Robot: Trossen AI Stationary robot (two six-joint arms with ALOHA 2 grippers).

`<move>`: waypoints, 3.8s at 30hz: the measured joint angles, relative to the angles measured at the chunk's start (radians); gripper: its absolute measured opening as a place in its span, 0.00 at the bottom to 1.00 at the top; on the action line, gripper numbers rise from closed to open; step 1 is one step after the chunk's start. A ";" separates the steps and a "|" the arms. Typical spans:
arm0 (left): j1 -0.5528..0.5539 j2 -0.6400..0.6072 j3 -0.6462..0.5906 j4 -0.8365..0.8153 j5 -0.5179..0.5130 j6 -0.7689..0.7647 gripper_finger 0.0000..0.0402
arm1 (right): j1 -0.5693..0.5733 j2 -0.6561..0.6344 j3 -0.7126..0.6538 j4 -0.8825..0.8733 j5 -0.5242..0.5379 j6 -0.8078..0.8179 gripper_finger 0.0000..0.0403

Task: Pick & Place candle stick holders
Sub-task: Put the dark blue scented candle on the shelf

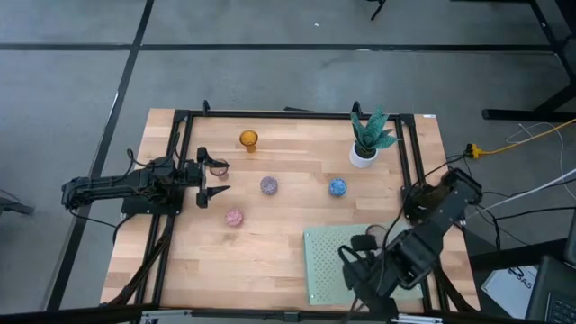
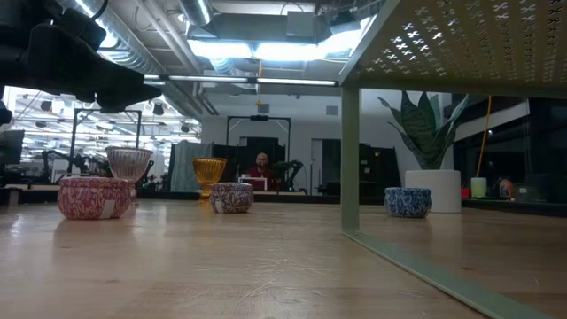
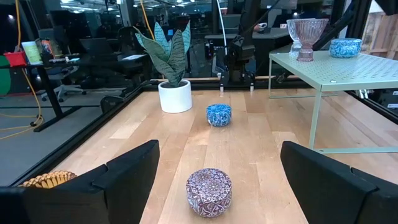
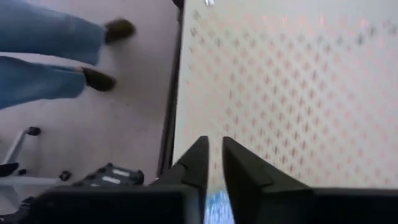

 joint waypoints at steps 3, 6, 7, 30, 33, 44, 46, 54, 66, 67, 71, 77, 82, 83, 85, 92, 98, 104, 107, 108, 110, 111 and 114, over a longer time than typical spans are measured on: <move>0.000 0.000 0.000 0.000 0.000 0.000 0.83 | -0.026 0.000 0.000 0.033 -0.016 -0.062 0.26; 0.000 0.000 0.000 0.000 0.000 0.000 0.83 | -0.057 0.000 0.000 0.068 -0.016 -0.130 0.38; 0.000 0.000 0.000 0.000 0.000 0.000 0.83 | -0.070 0.000 0.000 0.075 -0.016 -0.153 0.42; 0.000 0.000 0.000 0.000 0.000 0.000 0.83 | -0.630 0.034 -0.069 0.062 0.148 -0.258 0.75; 0.000 0.000 0.000 0.000 0.000 0.000 0.83 | -0.688 0.035 -0.157 0.069 0.111 -0.208 0.75; 0.000 0.000 0.000 0.000 0.000 0.000 0.83 | -0.823 0.005 -0.467 0.190 0.097 -0.132 0.75; 0.000 0.000 0.000 0.000 0.000 0.000 0.83 | -0.833 -0.015 -0.516 0.211 0.092 -0.124 0.75; 0.000 0.000 0.000 0.000 0.000 0.000 0.83 | -0.871 -0.098 -0.703 0.306 0.044 -0.129 0.75; 0.000 0.000 0.000 0.000 0.000 0.000 0.83 | -0.890 -0.209 -0.879 0.428 0.031 -0.203 0.85; 0.000 0.000 0.000 0.000 0.000 0.000 0.83 | -0.890 -0.209 -0.886 0.441 0.016 -0.205 0.88; 0.000 0.000 0.000 0.000 0.000 0.000 0.83 | -0.889 -0.201 -0.897 0.472 0.016 -0.230 0.96; 0.000 0.000 0.000 0.000 0.000 0.000 0.83 | -0.897 -0.172 -0.897 0.489 0.041 -0.306 0.99; 0.000 0.000 0.000 0.000 0.000 0.000 0.83 | -0.897 -0.132 -0.898 0.505 0.019 -0.336 0.98; 0.000 0.000 0.000 0.000 0.000 0.000 0.83 | -0.896 -0.123 -0.898 0.503 0.018 -0.336 0.98; 0.000 0.000 0.000 -0.001 0.000 0.000 0.83 | -0.896 -0.112 -0.898 0.504 0.018 -0.338 0.98; 0.000 0.000 0.000 0.000 0.000 0.000 0.83 | -0.896 -0.109 -0.898 0.524 0.018 -0.380 0.96; 0.000 0.000 0.000 0.000 0.000 0.000 0.83 | -0.896 -0.079 -0.896 0.512 0.018 -0.381 0.78; 0.000 0.000 0.000 0.000 0.000 0.000 0.83 | -0.896 -0.077 -0.894 0.517 0.013 -0.384 0.72; 0.000 0.000 0.000 0.000 0.000 0.000 0.83 | -0.896 -0.077 -0.887 0.508 0.010 -0.385 0.72; 0.000 0.000 0.000 0.000 0.000 0.000 0.83 | -0.896 -0.076 -0.879 0.497 0.007 -0.385 0.72; 0.000 0.000 0.000 0.000 0.000 0.000 0.83 | -0.896 -0.076 -0.857 0.481 0.007 -0.387 0.72; 0.000 0.000 0.000 0.000 0.000 0.000 0.83 | -0.896 -0.076 -0.841 0.472 0.007 -0.388 0.72; 0.000 0.000 0.000 0.000 0.000 0.000 0.83 | -0.906 -0.076 -0.786 0.415 0.006 -0.388 0.72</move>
